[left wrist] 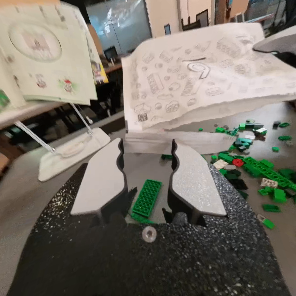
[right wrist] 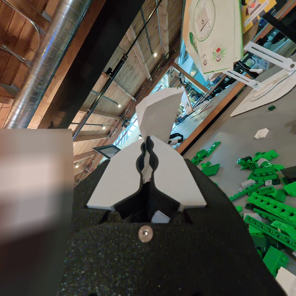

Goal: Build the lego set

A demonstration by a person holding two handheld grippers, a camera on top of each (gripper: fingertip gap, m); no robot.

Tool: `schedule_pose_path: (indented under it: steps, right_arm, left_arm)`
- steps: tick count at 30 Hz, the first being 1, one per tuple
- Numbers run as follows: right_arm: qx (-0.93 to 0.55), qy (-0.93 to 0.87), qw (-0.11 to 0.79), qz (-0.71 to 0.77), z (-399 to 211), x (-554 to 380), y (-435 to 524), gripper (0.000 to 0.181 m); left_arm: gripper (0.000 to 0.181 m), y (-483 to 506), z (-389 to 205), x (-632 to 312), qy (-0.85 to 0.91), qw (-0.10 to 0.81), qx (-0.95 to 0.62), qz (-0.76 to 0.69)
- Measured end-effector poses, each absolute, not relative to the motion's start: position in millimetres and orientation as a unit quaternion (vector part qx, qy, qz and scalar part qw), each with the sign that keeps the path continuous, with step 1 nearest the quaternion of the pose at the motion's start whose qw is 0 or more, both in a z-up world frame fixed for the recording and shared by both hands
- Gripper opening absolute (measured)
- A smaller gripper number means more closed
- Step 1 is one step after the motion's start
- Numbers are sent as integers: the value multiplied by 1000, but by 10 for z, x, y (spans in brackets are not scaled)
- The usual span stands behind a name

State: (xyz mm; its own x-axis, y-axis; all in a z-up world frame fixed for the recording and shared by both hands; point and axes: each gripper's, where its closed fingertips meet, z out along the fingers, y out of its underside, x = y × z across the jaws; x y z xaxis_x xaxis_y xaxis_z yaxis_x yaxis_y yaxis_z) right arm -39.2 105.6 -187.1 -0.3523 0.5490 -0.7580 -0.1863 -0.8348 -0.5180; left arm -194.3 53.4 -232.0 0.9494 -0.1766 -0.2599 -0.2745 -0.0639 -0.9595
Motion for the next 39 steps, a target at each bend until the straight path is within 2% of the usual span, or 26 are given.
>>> schedule_pose_path:
  steps: [7,9,11,17,23,31,35,39]
  right_arm:
    - [-499,-184,249,809,-1769,-345,1059,1]
    - [-497,-193,249,808,-1765,-357,1040,1]
    - [-492,-214,254,805,-1757,-358,1002,1]
    - [-486,-371,340,714,-1806,-346,860,1]
    - [-504,-467,402,606,-2052,-375,859,1]
    - [-526,-463,458,547,-2328,-502,997,1]
    - [-544,-431,453,560,-2379,-511,1081,1]
    - [-554,-406,464,560,-2313,-467,1153,1]
  left_arm:
    - [49,511,-2279,-1892,118,664,-728,-122]
    - [24,484,-2263,-1727,151,659,-712,-187]
    - [0,487,-2252,-1730,179,670,-700,-171]
    - [0,557,-2366,-2044,306,671,-669,99]
    - [0,631,-2610,-2158,386,610,-652,233]
    - [0,854,-2769,-2329,349,568,-673,322]
    - [0,900,-2769,-2352,328,562,-684,329]
    - [13,874,-2677,-2399,289,582,-701,294]
